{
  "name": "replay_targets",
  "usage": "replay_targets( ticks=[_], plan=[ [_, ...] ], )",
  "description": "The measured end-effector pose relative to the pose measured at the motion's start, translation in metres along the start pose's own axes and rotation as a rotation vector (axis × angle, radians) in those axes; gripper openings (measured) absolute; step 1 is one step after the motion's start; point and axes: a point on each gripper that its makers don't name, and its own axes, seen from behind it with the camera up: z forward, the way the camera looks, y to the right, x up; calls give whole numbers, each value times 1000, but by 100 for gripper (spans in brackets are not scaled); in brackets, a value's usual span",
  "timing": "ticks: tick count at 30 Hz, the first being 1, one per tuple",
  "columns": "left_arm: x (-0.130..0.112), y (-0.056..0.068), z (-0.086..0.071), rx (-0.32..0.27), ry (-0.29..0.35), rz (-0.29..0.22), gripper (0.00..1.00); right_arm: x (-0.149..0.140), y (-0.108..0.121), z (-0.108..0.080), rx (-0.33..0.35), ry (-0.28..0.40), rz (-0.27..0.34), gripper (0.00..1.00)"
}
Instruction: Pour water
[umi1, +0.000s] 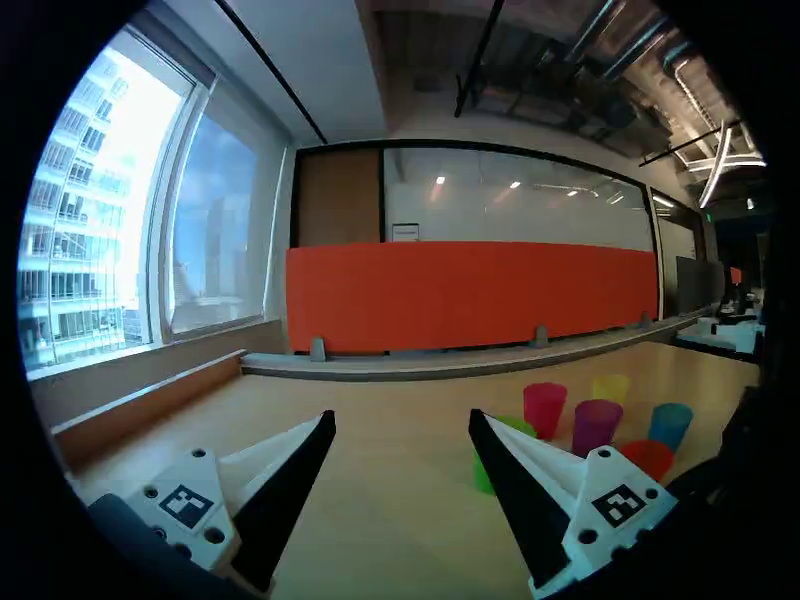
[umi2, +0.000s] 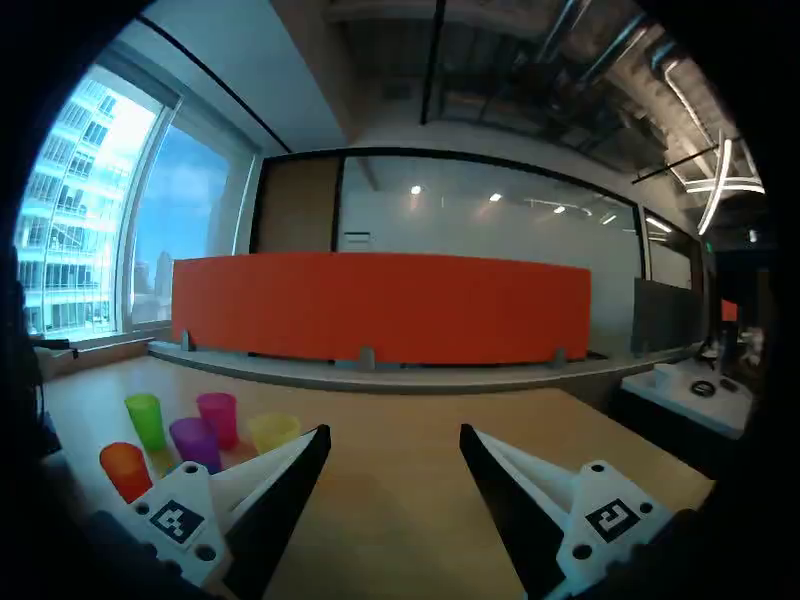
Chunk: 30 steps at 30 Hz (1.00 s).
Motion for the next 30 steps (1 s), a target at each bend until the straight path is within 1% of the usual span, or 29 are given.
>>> replay_targets(
  ticks=[5,9,12,15,18,24,27,30],
  plan=[
    [34,4,11,-9,5,15,99,27,4,6,9,-15,0,100],
    [62,6,20,-20,13,-7,99,49,5,11,12,-23,8,100],
    [85,10,26,-44,30,-32,99,67,4,15,21,-22,18,100],
    [106,10,31,-64,40,-38,99,83,6,18,21,-22,27,100],
    [126,9,34,-73,46,-30,99,98,9,23,18,-24,34,100],
    [149,11,42,-101,38,-11,99,116,11,29,28,-43,36,100],
    [155,16,46,-120,33,-2,99,124,9,32,39,-47,46,100],
    [155,22,47,-147,27,3,99,127,3,34,64,-52,63,100]
  ],
)
